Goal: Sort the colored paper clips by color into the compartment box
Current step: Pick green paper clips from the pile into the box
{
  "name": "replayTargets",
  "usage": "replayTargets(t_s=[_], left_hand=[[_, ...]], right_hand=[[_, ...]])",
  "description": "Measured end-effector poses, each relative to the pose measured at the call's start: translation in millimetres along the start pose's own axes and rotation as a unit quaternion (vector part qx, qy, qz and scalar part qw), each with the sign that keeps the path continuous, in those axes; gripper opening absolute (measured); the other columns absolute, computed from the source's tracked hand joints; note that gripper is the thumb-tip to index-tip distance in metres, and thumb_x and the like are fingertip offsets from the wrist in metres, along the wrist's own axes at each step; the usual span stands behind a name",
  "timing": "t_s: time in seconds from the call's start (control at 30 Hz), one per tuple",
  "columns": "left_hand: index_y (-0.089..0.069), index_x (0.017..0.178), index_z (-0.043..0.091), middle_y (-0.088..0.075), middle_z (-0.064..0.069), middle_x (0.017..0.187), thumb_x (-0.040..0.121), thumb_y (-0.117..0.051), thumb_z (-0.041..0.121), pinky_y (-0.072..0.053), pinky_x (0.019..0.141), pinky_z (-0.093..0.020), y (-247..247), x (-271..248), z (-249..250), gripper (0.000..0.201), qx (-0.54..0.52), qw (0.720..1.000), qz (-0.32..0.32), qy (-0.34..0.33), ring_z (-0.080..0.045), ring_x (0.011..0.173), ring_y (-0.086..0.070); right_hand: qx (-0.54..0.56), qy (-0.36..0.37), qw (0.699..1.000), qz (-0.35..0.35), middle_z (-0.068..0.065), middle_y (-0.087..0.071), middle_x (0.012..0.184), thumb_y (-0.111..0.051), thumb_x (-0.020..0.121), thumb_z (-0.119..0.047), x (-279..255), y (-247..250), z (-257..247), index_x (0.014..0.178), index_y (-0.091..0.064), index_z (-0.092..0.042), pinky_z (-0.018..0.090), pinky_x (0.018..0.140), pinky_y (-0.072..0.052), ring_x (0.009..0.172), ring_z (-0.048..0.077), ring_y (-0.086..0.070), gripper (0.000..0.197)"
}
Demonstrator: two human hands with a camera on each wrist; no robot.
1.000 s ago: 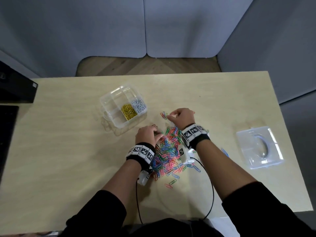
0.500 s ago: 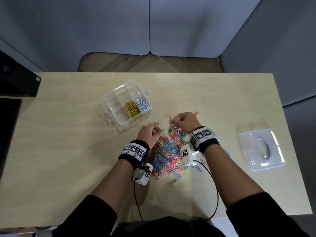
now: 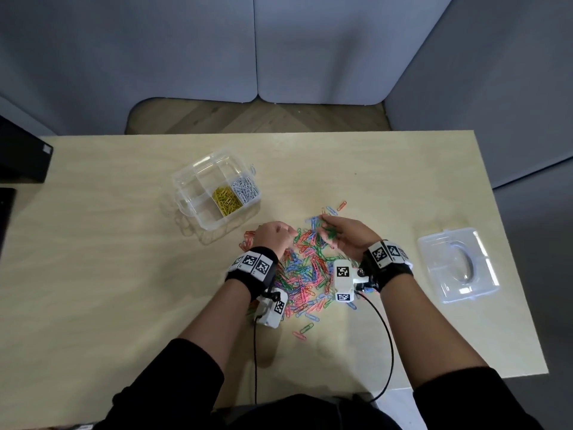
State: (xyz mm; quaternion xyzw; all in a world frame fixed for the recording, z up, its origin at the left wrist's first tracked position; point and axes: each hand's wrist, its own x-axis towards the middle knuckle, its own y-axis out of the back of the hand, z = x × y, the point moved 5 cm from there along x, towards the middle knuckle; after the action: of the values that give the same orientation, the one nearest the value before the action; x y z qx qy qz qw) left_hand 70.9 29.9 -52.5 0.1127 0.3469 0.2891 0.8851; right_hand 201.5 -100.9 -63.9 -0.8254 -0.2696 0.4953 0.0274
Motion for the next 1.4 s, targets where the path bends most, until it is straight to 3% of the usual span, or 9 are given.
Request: replayTargets(t_s=[0.13, 0.27, 0.53, 0.73, 0.83, 1.0, 1.13, 1.3, 1.4], left_hand=[[-0.073, 0.075, 0.011, -0.066, -0.004, 0.069, 0.085, -0.048, 0.021, -0.048, 0.063, -0.024, -6, 5, 8, 0.029, 0.042, 0.998, 0.053, -0.002, -0.022, 0.064, -0.058], [-0.075, 0.087, 0.017, -0.071, 0.003, 0.09, 0.084, -0.066, 0.026, -0.052, 0.085, -0.029, -11, 7, 9, 0.014, 0.133, 0.988, 0.059, -0.048, -0.015, 0.086, -0.065], [-0.071, 0.077, 0.018, -0.073, 0.002, 0.083, 0.089, -0.068, 0.033, -0.046, 0.07, -0.024, -20, 13, 9, 0.019, 0.242, 0.969, 0.017, -0.039, -0.014, 0.072, -0.061], [-0.05, 0.085, 0.014, -0.053, -0.001, 0.072, 0.095, -0.051, 0.014, -0.043, 0.065, -0.034, -21, 11, 5, 0.009, 0.178, 0.983, -0.029, -0.041, -0.026, 0.07, -0.054], [-0.049, 0.082, 0.017, -0.06, -0.003, 0.075, 0.094, -0.056, 0.017, -0.05, 0.068, -0.038, -17, 11, -3, 0.014, 0.077, 0.994, -0.063, -0.046, -0.03, 0.071, -0.061], [-0.048, 0.081, 0.009, -0.07, -0.013, 0.083, 0.094, -0.058, 0.005, -0.054, 0.061, -0.025, -10, 5, -7, 0.018, -0.051, 0.996, -0.071, -0.024, -0.019, 0.069, -0.065], [-0.054, 0.084, 0.014, -0.07, -0.008, 0.083, 0.089, -0.063, 0.004, -0.058, 0.07, -0.039, -2, 5, -11, 0.014, -0.029, 0.998, -0.033, -0.037, -0.021, 0.071, -0.067], [-0.064, 0.104, 0.01, -0.069, -0.011, 0.081, 0.091, -0.047, -0.004, -0.05, 0.059, -0.027, -2, 5, -7, 0.026, -0.054, 0.998, -0.027, -0.007, -0.017, 0.063, -0.062], [-0.067, 0.085, 0.013, -0.062, -0.001, 0.066, 0.089, -0.039, 0.0, -0.043, 0.056, -0.026, -2, 8, -2, 0.032, -0.03, 0.999, -0.014, 0.004, -0.015, 0.056, -0.053]], right_hand=[[-0.065, 0.032, 0.997, 0.037, 0.012, -0.053, 0.064, -0.065, 0.092, -0.01, -1, 14, -4, 0.084, -0.064, -0.001, 0.021, 0.053, -0.051, 0.065, 0.022, -0.059, 0.012], [-0.095, 0.072, 0.991, 0.058, 0.012, -0.051, 0.063, -0.067, 0.092, -0.013, -7, 26, -12, 0.093, -0.065, 0.004, 0.018, 0.049, -0.048, 0.047, 0.015, -0.051, 0.018], [-0.228, 0.045, 0.968, 0.097, 0.004, -0.056, 0.057, -0.073, 0.084, -0.049, -6, 44, -19, 0.068, -0.06, -0.011, 0.03, 0.057, -0.042, 0.049, 0.019, -0.047, 0.043], [-0.206, 0.075, 0.974, 0.05, 0.013, -0.064, 0.074, -0.068, 0.092, -0.015, -10, 34, -16, 0.097, -0.07, 0.004, 0.025, 0.054, -0.046, 0.058, 0.019, -0.056, 0.019], [-0.314, 0.11, 0.94, 0.073, 0.009, -0.068, 0.077, -0.061, 0.091, -0.003, -6, 26, -18, 0.101, -0.073, -0.001, 0.023, 0.058, -0.047, 0.062, 0.017, -0.058, 0.016], [-0.546, 0.151, 0.798, 0.204, -0.002, -0.072, 0.072, -0.077, 0.079, -0.031, -3, 8, -26, 0.072, -0.076, -0.012, 0.024, 0.062, -0.054, 0.066, 0.01, -0.064, 0.021], [-0.568, 0.151, 0.778, 0.22, -0.001, -0.065, 0.061, -0.081, 0.076, -0.033, 6, -9, -21, 0.059, -0.068, -0.013, 0.021, 0.048, -0.044, 0.053, 0.013, -0.059, 0.03], [-0.609, 0.149, 0.756, 0.186, 0.003, -0.045, 0.049, -0.064, 0.08, -0.011, 13, -14, -18, 0.052, -0.05, -0.012, 0.016, 0.039, -0.032, 0.043, 0.016, -0.044, 0.031], [-0.595, 0.165, 0.773, 0.145, 0.017, -0.063, 0.059, -0.063, 0.081, -0.01, 8, -3, -18, 0.063, -0.062, 0.003, 0.033, 0.05, -0.053, 0.057, 0.033, -0.062, 0.023]])
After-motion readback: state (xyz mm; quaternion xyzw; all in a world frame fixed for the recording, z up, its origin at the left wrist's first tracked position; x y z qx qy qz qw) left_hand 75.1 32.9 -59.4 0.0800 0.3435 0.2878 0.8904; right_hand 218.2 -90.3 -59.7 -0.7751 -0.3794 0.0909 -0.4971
